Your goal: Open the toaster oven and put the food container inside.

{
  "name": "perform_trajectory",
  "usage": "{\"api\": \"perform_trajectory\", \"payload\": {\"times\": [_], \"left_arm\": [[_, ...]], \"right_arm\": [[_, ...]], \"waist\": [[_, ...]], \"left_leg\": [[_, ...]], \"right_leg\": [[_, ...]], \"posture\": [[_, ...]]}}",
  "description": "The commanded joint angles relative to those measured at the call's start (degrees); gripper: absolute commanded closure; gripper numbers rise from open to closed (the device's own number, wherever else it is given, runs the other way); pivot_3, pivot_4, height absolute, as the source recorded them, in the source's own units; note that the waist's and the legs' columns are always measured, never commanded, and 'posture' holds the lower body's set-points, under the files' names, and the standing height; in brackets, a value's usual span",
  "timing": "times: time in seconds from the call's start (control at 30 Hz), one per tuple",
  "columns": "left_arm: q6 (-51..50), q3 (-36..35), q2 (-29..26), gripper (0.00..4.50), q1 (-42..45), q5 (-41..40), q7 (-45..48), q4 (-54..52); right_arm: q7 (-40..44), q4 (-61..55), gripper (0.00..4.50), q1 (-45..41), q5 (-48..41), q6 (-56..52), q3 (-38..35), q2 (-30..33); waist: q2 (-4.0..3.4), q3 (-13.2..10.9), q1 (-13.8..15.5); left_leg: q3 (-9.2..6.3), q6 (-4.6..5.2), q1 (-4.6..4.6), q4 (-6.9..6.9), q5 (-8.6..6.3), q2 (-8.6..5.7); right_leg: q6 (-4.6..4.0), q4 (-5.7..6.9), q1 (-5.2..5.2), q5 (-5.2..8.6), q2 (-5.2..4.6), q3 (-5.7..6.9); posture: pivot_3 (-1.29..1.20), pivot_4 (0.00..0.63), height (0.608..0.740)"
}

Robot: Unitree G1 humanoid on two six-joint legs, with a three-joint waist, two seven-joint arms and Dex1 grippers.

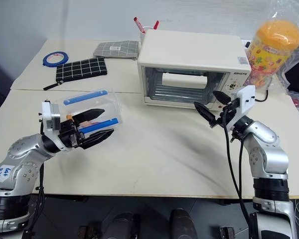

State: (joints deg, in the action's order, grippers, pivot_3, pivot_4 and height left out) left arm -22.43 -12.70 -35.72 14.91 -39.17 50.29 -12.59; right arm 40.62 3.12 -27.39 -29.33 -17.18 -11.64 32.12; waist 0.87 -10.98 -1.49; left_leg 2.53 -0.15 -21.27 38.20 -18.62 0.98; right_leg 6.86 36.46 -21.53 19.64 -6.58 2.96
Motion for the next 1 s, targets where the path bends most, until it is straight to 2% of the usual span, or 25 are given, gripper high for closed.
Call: {"api": "perform_trajectory", "payload": {"times": [0.03,0.3,0.5,0.6,0.77,1.0], "left_arm": [[1.04,-0.34,0.50,0.00,0.63,0.26,-0.36,-1.17],[1.26,0.29,0.98,0.00,1.87,1.60,0.39,0.88],[2.21,1.90,1.18,0.00,6.73,2.68,3.00,5.71],[2.52,2.57,2.60,0.60,10.98,2.53,3.55,9.11],[7.77,4.25,7.85,2.06,21.89,5.61,3.37,19.35],[18.76,9.09,15.34,4.14,35.59,15.48,2.24,38.01]], "right_arm": [[2.24,-0.36,0.03,-2.05,0.42,3.08,0.15,-0.49],[6.30,-2.97,0.03,-2.44,-1.43,4.00,0.85,-2.00],[10.70,-9.56,0.03,5.55,0.63,5.75,3.13,0.13],[12.12,-11.63,0.00,9.81,4.12,9.01,4.59,1.26],[10.88,-12.53,0.00,14.21,6.69,12.06,5.26,0.23],[8.78,-12.20,0.00,14.58,8.79,13.98,5.58,-0.81]], "waist": [[0.00,0.00,0.00],[0.00,0.00,-0.04],[0.00,0.00,0.05],[0.00,0.00,-0.07],[0.02,-0.01,0.27],[0.03,-0.02,0.10]], "left_leg": [[0.00,0.00,0.00,0.00,0.00,0.00],[0.00,0.00,0.00,0.00,0.00,0.00],[-0.02,0.00,-0.02,-0.03,0.00,0.02],[0.00,0.00,-0.03,0.00,0.00,-0.01],[0.00,-0.02,-0.01,0.05,0.02,-0.05],[0.04,-0.03,-0.04,0.05,0.02,-0.18]], "right_leg": [[0.00,0.00,0.00,0.00,0.00,0.00],[0.00,-0.01,0.00,0.00,0.00,0.01],[0.00,-0.05,0.00,0.00,0.03,0.06],[0.01,-0.02,-0.01,0.00,0.03,0.04],[0.02,0.04,-0.01,-0.01,0.05,0.05],[0.05,-0.04,0.00,-0.02,0.09,0.08]], "posture": [[0.00,0.150,0.740],[0.00,0.150,0.740],[0.00,0.150,0.740],[0.00,0.150,0.740],[0.00,0.150,0.740],[0.00,0.150,0.740]]}}
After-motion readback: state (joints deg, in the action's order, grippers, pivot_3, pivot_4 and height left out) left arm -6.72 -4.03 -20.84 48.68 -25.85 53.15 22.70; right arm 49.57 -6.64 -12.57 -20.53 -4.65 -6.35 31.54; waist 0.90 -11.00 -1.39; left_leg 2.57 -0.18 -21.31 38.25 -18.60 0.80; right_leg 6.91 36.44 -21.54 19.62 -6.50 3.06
